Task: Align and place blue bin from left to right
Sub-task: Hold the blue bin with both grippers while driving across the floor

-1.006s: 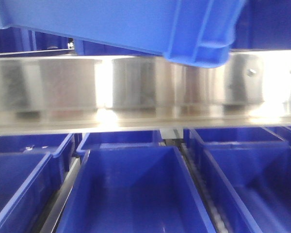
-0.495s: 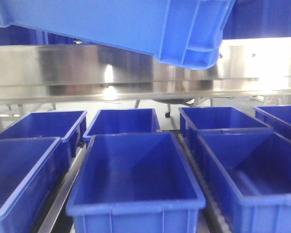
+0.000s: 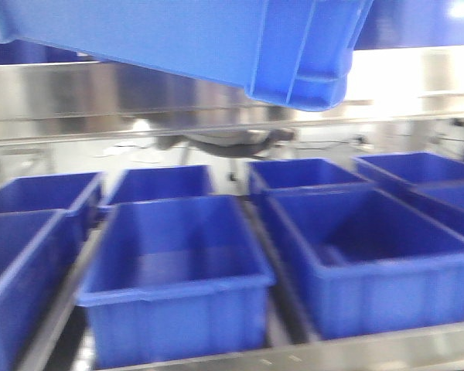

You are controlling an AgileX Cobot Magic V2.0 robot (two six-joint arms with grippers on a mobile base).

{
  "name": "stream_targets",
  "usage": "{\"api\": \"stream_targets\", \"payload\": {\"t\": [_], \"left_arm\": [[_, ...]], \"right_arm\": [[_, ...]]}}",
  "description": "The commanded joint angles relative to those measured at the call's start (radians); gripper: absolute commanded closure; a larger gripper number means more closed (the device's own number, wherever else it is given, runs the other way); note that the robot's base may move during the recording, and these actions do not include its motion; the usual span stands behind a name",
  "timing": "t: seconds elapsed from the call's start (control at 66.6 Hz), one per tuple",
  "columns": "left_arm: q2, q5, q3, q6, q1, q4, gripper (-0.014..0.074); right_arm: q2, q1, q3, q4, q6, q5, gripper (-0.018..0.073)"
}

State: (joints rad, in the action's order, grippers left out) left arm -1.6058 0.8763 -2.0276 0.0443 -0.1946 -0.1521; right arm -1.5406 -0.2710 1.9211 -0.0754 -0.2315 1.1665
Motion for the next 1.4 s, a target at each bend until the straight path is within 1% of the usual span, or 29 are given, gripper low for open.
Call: {"api": "stream_targets", "payload": {"t": [0.0, 1.381], "left_arm": [[0.015, -0.173, -0.019, 0.019, 0.002, -0.019, 0.0708], [0.015, -0.173, -0.019, 0.019, 0.002, -0.019, 0.0708]], "right_arm": [[0.027, -0.003, 0.011, -0.009, 0.035, -0.030, 0.0629], [0.027, -0.003, 0.011, -0.009, 0.035, -0.030, 0.0629]]}}
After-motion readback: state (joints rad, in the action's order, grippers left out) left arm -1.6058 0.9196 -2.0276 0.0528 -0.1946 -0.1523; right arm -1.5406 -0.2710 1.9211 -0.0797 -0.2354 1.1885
